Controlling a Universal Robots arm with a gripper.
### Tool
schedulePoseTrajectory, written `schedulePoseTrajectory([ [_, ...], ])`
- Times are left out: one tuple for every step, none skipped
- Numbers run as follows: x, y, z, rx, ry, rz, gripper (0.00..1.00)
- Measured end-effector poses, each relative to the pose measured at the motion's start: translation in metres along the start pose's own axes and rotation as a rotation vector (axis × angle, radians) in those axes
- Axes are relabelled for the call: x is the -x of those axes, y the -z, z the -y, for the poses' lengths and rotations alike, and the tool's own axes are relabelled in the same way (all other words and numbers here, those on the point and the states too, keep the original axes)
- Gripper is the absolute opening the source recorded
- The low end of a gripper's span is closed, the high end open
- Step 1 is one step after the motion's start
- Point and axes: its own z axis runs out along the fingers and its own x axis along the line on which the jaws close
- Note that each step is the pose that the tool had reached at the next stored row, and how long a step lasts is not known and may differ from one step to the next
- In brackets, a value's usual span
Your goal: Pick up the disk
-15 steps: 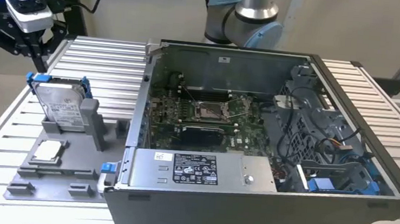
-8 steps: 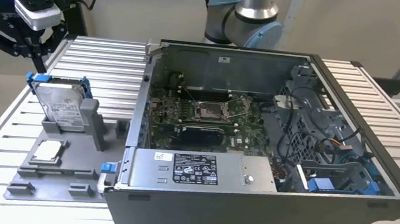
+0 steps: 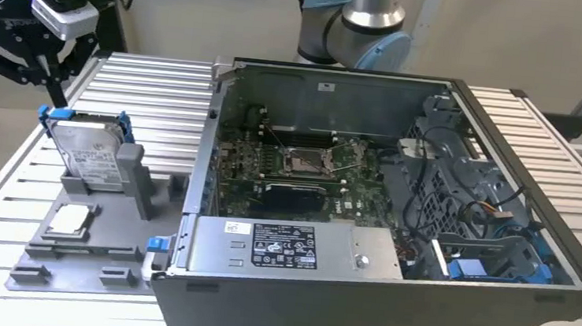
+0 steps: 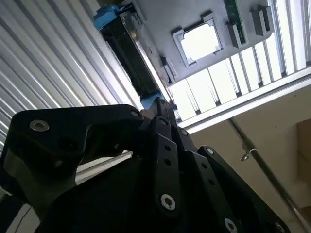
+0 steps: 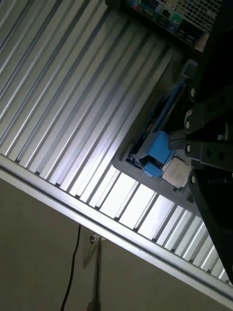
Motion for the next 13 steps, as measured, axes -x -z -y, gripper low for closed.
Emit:
schedulePoseTrajectory([
  [-0.0001,0.0000,0.0000,-0.0029,0.017,-0.0019,0.00],
  [-0.0001,0.0000,0.0000,-0.0054,0.035,-0.0036,0.00],
  [-0.0001,0.0000,0.0000,-0.0075,0.051,-0.0050,0.00],
  [-0.0002,0.0000,0.0000,-0.0093,0.069,-0.0064,0.00],
  [-0.0002,0.0000,0.0000,-0.0111,0.086,-0.0074,0.00],
  [-0.0002,0.0000,-0.0001,-0.0127,0.105,-0.0086,0.00],
  [-0.0002,0.0000,-0.0001,-0.0144,0.123,-0.0098,0.00],
  [-0.0002,0.0000,-0.0001,-0.0156,0.141,-0.0108,0.00],
  [-0.0002,0.0000,0.0000,-0.0164,0.160,-0.0113,0.00],
  [-0.0002,0.0000,0.0000,-0.0169,0.177,-0.0116,0.00],
  [-0.0002,0.0000,-0.0001,-0.0174,0.196,-0.0119,0.00],
  [-0.0002,0.0000,-0.0001,-0.0179,0.214,-0.0122,0.00],
  [-0.0002,0.0000,-0.0001,-0.0183,0.233,-0.0124,0.00],
])
